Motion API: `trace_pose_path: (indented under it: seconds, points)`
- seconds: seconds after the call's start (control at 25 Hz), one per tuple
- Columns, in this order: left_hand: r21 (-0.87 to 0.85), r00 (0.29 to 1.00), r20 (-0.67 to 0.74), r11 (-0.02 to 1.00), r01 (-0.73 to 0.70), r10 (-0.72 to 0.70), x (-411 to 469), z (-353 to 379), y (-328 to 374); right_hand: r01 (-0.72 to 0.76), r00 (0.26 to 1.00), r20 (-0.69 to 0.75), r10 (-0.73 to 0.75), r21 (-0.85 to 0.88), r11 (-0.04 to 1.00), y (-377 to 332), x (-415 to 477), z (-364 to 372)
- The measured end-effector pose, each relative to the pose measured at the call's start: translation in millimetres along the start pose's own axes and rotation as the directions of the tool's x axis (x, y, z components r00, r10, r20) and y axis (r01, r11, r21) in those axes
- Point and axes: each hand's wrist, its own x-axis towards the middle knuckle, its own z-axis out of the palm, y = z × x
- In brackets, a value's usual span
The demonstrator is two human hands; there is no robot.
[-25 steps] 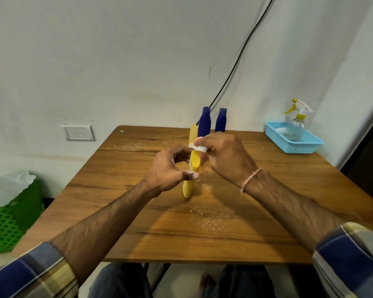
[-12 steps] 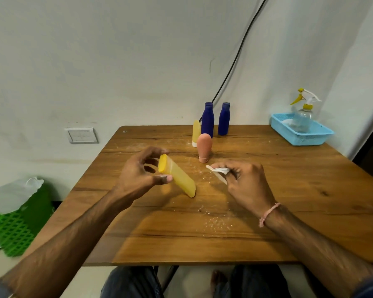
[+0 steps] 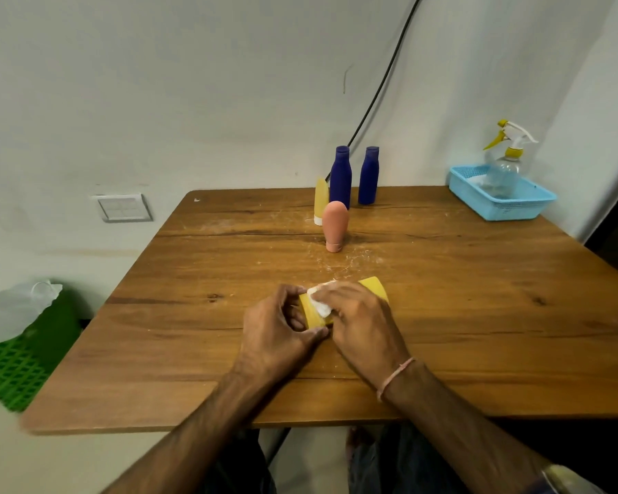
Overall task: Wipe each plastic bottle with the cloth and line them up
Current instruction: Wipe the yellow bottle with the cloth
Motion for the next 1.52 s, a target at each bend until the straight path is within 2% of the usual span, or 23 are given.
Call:
trace_pose_path:
  seconds: [0.12,0.16,0.24,0.32,0.36,0.48,0.52,0.56,0.68,0.72,0.84,0.88,0.92,1.0,1.04,1.08,1.16,1.2,1.24,1.36,1.4,1.52]
  points:
    - [0.021,0.997,-0.049,0.998,-0.057,0.058,0.3,6.4,-0.2,0.211,0.975,0.051,-0.218,0.110,0.971,-5.2,-16.5,10.1]
    - [0.015,0.998,-0.040,0.999,-0.045,0.045,0.9,6.0,0.2,0.227,0.971,0.047,-0.232,0.094,0.969,6.9,-15.8,6.8]
    - [0.028,1.000,-0.005,1.000,-0.005,0.005,2.0,4.8,2.7,0.064,0.998,0.003,-0.064,0.015,0.998,36.1,-8.2,-4.4]
    - [0.055,1.000,0.003,0.998,-0.008,0.007,2.1,5.3,5.0,-0.113,0.993,-0.045,0.113,-0.017,0.993,42.5,-0.9,-9.2]
    - [0.068,1.000,-0.002,0.997,-0.026,0.026,1.1,5.6,5.1,-0.095,0.995,-0.041,0.094,-0.011,0.995,31.7,0.1,-5.2]
    - [0.055,0.995,-0.041,0.995,-0.087,0.089,-1.9,5.2,3.4,0.190,0.981,0.043,-0.191,0.028,0.981,-1.0,-18.0,15.3]
    - [0.053,0.995,-0.044,0.994,-0.091,0.094,-2.2,5.0,2.5,0.232,0.971,0.047,-0.233,0.036,0.972,2.1,-18.9,14.0]
    - [0.055,0.996,-0.038,0.995,-0.078,0.080,-1.6,5.1,2.8,0.203,0.978,0.043,-0.204,0.026,0.979,13.2,-13.6,10.2]
    - [0.043,0.999,-0.017,0.999,-0.026,0.027,-0.6,5.3,5.1,-0.075,0.997,-0.036,0.075,-0.009,0.997,39.4,-1.9,-3.4]
    - [0.035,0.999,-0.025,0.999,-0.025,0.026,-0.6,5.6,4.3,-0.066,0.998,-0.025,0.066,-0.019,0.998,33.7,-5.1,-2.6]
    - [-0.013,0.998,-0.058,0.999,-0.032,0.031,-0.5,5.8,2.4,0.260,0.964,0.058,-0.260,-0.001,0.965,12.6,-31.7,7.4]
    - [-0.020,0.998,-0.060,0.999,-0.028,0.026,0.1,6.6,1.5,0.291,0.955,0.064,-0.291,0.010,0.957,17.1,-31.8,4.5]
    - [-0.022,0.998,-0.056,1.000,-0.016,0.015,0.9,7.0,1.4,0.239,0.970,0.050,-0.238,-0.004,0.971,27.8,-26.3,1.2]
    - [-0.031,0.999,-0.048,0.999,0.006,-0.007,1.8,6.4,3.1,-0.015,1.000,-0.017,0.015,-0.024,1.000,43.3,-13.3,-5.4]
    - [-0.036,0.999,-0.047,0.999,0.007,-0.009,1.6,6.5,3.1,-0.080,0.997,-0.018,0.079,-0.022,0.997,40.8,-11.3,-6.2]
    - [-0.038,0.999,-0.044,0.999,0.003,-0.005,1.0,6.0,3.4,-0.047,0.999,0.014,0.047,-0.025,0.999,31.8,-13.5,-3.9]
    - [-0.041,0.999,-0.044,0.999,-0.019,0.017,0.0,5.0,3.7,0.172,0.981,0.085,-0.172,0.004,0.985,13.7,-26.4,0.2]
    - [-0.040,0.998,-0.049,0.999,-0.028,0.026,0.0,5.5,3.8,0.235,0.967,0.092,-0.237,0.030,0.971,14.0,-28.7,-1.8]
    - [-0.036,0.998,-0.055,0.999,-0.028,0.026,0.2,5.7,4.1,0.220,0.971,0.082,-0.222,0.036,0.975,22.2,-25.6,-5.0]
    - [-0.009,0.998,-0.060,1.000,-0.003,0.002,0.7,6.2,6.3,-0.056,0.998,-0.006,0.056,-0.001,0.998,40.8,-13.4,-14.8]
    - [0.001,0.998,-0.062,1.000,-0.004,0.004,0.2,6.2,6.5,-0.057,0.998,0.009,0.057,-0.012,0.998,35.1,-15.5,-14.1]
    - [-0.009,0.998,-0.058,1.000,-0.010,0.009,-0.5,5.4,5.4,0.162,0.981,0.106,-0.164,0.026,0.987,13.8,-32.5,-11.3]
